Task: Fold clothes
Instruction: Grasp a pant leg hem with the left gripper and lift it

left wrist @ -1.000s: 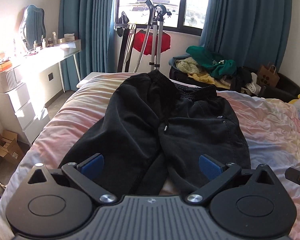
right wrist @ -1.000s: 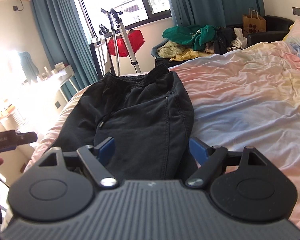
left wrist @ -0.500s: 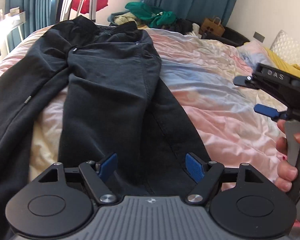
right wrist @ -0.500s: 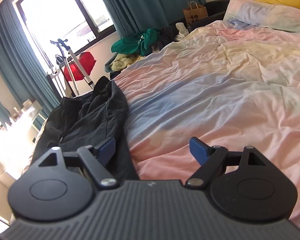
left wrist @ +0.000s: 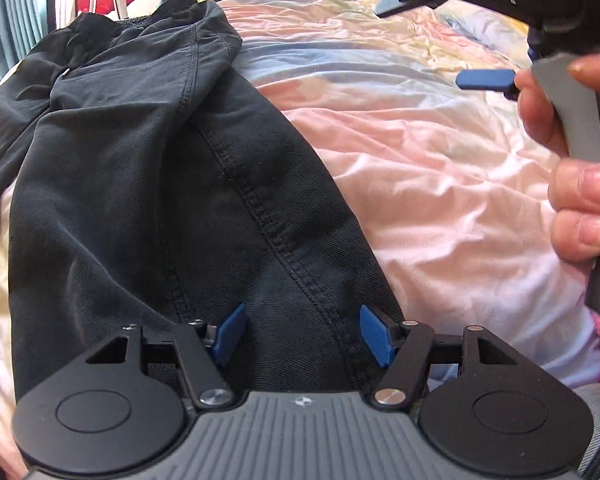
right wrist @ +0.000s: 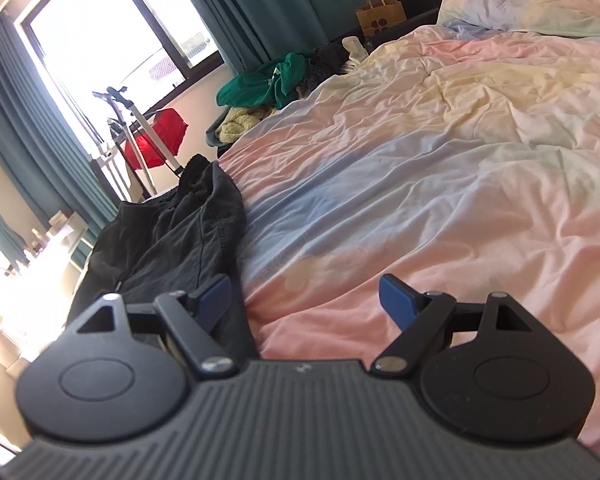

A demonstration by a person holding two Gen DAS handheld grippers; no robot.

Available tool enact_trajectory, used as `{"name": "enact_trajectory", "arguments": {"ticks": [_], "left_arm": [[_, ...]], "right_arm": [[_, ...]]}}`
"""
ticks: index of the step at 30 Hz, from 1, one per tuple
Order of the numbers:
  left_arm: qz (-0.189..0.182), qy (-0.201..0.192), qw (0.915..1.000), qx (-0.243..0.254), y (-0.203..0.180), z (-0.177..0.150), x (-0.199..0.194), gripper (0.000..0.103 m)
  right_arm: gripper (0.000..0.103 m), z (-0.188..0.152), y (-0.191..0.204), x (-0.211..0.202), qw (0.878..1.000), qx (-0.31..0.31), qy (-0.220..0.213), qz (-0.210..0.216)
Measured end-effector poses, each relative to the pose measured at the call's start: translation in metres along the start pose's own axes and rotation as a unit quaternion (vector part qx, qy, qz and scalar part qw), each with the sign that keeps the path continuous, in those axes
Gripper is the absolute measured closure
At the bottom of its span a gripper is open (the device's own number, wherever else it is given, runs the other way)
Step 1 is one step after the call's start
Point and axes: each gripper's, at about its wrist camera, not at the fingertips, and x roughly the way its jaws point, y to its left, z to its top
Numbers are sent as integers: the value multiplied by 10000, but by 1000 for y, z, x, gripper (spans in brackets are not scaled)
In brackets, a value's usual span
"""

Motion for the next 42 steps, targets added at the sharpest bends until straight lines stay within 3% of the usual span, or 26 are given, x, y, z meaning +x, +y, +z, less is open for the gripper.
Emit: {"name": "enact_trajectory", "arguments": {"ticks": [1,2,6,10,13,17,21,23,25,28,32,35,39,42], "left_arm": [[20,-24,9999,96,-1,-1,1,48],[79,-64,9997,203,0,-2,0,61],[-38,-243,9996,122,10,-2,-6,90],[-485,-574,9970,-207,40,3,-37,97],[-1039,-803,9872,-903,93,11,-70,97],[-1652,-1126,9574,-2082,188,10,-121,98],[-1817,-1332,9217,-3158,296,-10,-165,98],[-1746,-1424,9049,-3611,351,-26,-181,98],[-1488,-1471,8962,-3912,399,-40,-188,98],[-1196,-1418,8681,-4604,470,-69,-188,103],[-346,-1004,8693,-4828,538,-98,-173,103],[-554,-821,8680,-4866,563,-110,-166,103],[-694,-874,8906,-4408,563,-103,-173,103],[-795,-843,9090,-4003,545,-92,-177,99]], "right_arm": [[20,0,1,0,10000,-42,-22,-9],[20,0,2,-1,10000,-65,-33,-21],[20,1,1,-4,9999,-21,-115,-36],[20,3,-5,-9,9992,210,-242,230],[20,4,-9,-8,9964,507,-180,656],[20,1,-4,-5,9922,692,23,1034],[20,-3,10,4,9922,463,335,1104],[19,-7,23,9,9920,190,527,1128],[19,-11,36,14,9907,-95,721,1153],[19,-22,62,21,9846,-487,1070,1291],[19,-48,97,31,9720,-581,1587,1635],[19,-84,135,48,9515,-782,2226,1977],[20,-135,182,58,9206,-1352,2768,2400],[20,-161,202,63,9087,-1494,3014,2471]]}}
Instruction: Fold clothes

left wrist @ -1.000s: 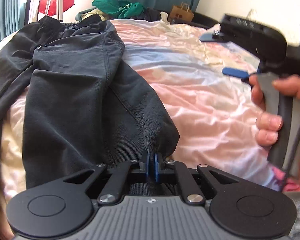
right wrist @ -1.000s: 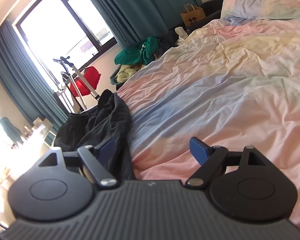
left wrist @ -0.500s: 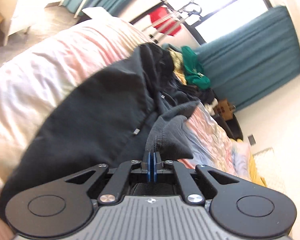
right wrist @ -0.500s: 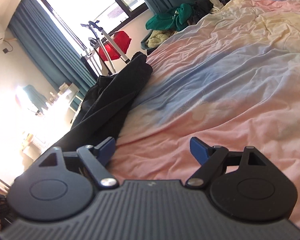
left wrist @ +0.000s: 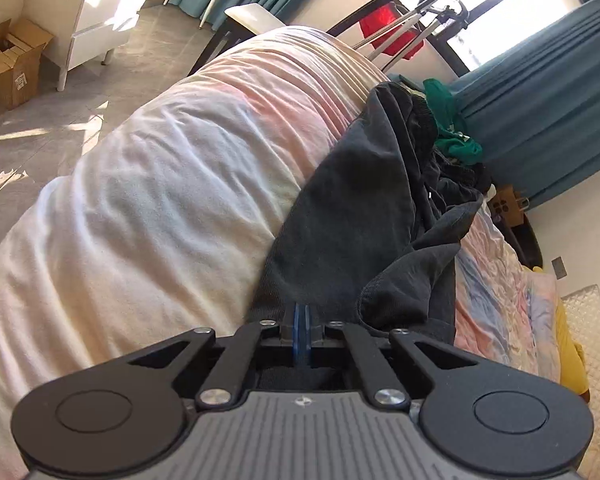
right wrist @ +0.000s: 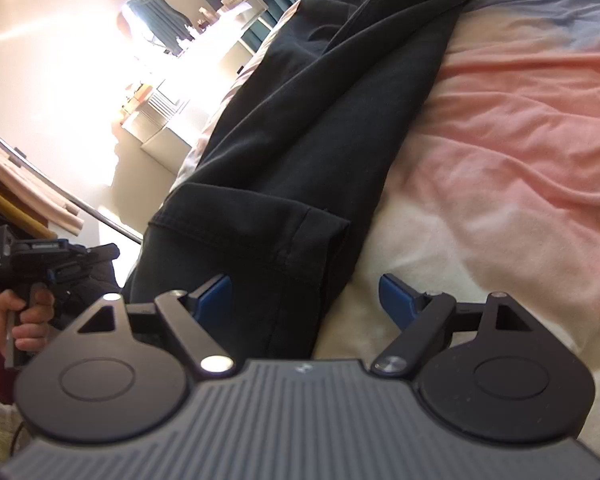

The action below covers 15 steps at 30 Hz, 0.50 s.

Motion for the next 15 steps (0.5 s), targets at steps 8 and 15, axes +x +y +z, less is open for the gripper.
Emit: {"name": "enact_trajectory", "arguments": {"ticks": [8,15], "left_arm": [[10,206,9936,1114,-61,-21,-7,58],[-193,225,9909,1315,-79,-63,-39,49]], "right_arm": [[48,-19,42,11,9960,-819,-320,-151],[95,-43,72,-25,9791,-1516,-905,-1011]]}}
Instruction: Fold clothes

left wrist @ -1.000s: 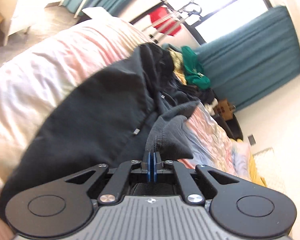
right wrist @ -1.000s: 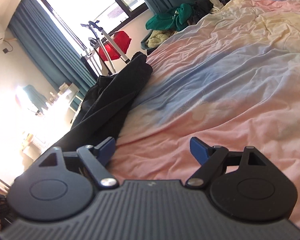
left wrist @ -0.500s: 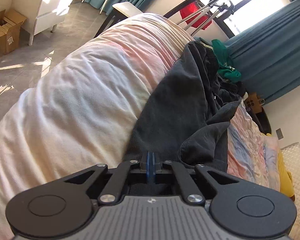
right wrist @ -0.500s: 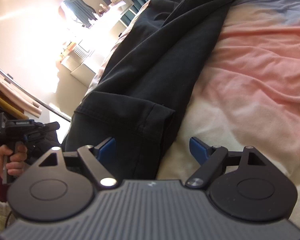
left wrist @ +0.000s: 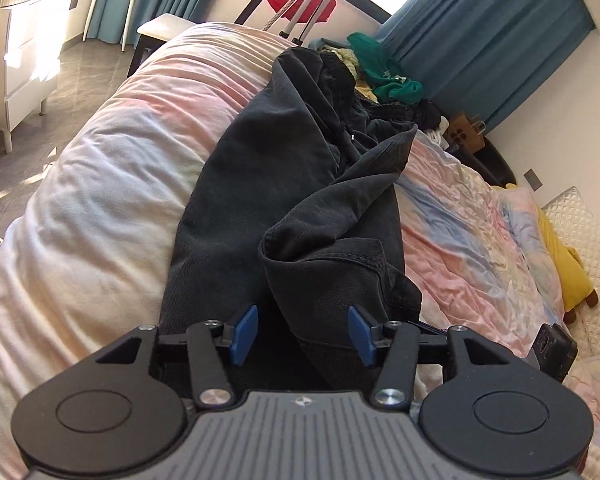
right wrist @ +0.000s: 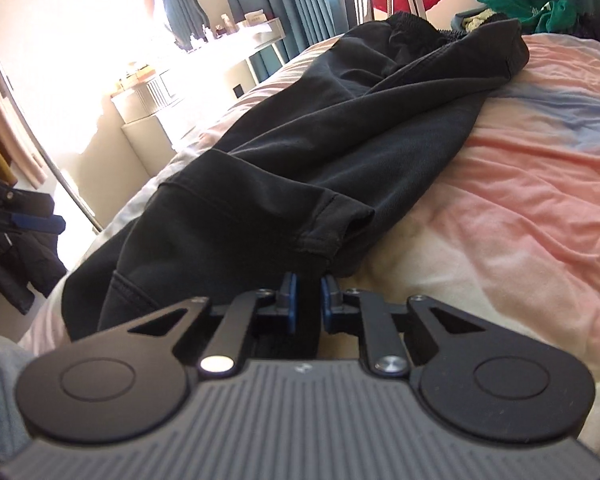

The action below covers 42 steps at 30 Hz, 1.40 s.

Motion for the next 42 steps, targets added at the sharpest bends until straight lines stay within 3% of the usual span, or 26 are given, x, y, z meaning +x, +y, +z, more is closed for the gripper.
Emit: {"name": "enact_trajectory", "arguments": {"ticks": [3,6,10,12,18,22,24,26,27,28,30,33,35,39,42], "left_arm": [[-98,30,9999,8,-3,-4,-10,48],[-162,50,9998,83,-6,-5,-18,47],[-432,212,9982,-359,3,-1,-25,42],[-599,339,9942,-830,17,5,-25,31],[-452,793,9891,-1156,40,10,-9,28],[-90,738,9920,-1018,46,15,-5,30],[80,580,9946,-858,45,21,-6,29],[285,349,9971,-613,37,31,-6,28],[384,262,9978,-468,30,37,-5,27],[466,185,9983,-287,22,43,0,27],[628,32,9980,76,4,54,9,26],[825,-185,9949,557,-29,67,32,24],[807,-292,9931,801,-50,71,54,24],[795,-495,9862,1362,-94,76,102,23],[918,-611,9790,1716,-120,76,143,23]], "right_arm": [[98,-9,21,-14,9992,-333,-162,138],[98,-5,44,-21,9964,-351,-304,706],[99,13,84,-28,9872,-317,-419,1504],[99,20,114,-26,9808,-578,-402,1819],[98,21,209,-8,9570,-1403,-163,2532],[96,10,233,4,9512,-1839,-31,2480],[95,9,225,4,9526,-1747,34,2490],[84,8,217,4,9542,-1627,95,2507],[64,8,212,4,9550,-1567,126,2516],[37,10,205,-1,9558,-1464,78,2549],[16,13,187,-13,9570,-1236,-56,2625],[17,26,147,-33,9602,-817,-59,2669],[17,38,107,-45,9674,-560,-170,2463],[17,86,12,-37,9903,-55,-403,1331],[16,138,-70,-7,9969,485,-564,266]]}}
